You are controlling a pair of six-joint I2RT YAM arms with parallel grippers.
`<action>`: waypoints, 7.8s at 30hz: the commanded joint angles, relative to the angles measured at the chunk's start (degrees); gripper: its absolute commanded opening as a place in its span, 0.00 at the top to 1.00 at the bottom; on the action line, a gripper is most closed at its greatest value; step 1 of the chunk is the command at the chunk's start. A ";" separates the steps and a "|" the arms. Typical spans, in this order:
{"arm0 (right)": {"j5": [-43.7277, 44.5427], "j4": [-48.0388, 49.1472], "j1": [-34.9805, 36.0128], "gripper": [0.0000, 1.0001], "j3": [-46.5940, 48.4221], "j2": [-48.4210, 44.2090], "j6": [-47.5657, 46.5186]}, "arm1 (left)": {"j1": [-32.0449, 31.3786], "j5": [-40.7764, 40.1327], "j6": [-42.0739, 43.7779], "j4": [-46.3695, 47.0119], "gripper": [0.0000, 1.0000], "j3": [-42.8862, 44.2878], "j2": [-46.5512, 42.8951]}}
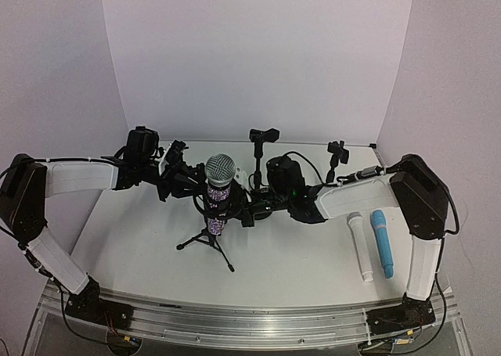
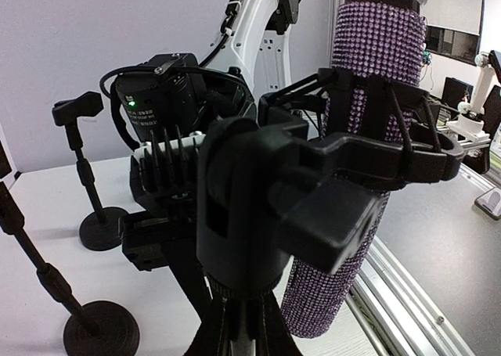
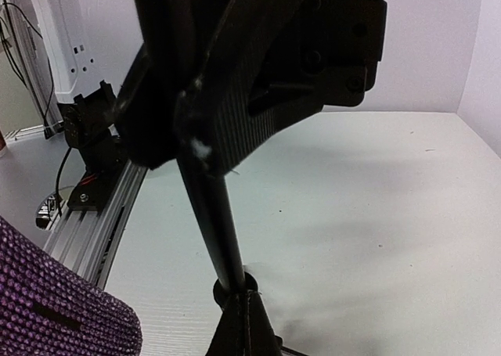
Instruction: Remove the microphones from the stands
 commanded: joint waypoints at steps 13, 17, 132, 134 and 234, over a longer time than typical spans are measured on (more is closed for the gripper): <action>12.87 -10.75 0.36 0.32 -6.25 -11.19 53.16 | -0.05 4.19 34.01 -32.52 1.00 9.68 4.24; 9.68 -10.91 0.24 0.33 -4.37 -8.84 69.03 | 0.20 5.36 51.17 -53.01 1.00 19.77 11.13; -12.15 -8.17 -6.40 0.43 3.56 2.67 79.67 | -0.94 -3.23 -12.57 19.80 1.00 -6.34 0.85; -12.63 -0.75 -6.40 0.42 3.57 4.07 85.46 | -1.28 -3.36 -11.30 18.64 1.00 -6.18 0.50; 24.54 -22.51 11.67 1.00 1.46 -2.15 -12.98 | -2.26 -5.91 -12.72 23.05 1.00 -6.14 3.82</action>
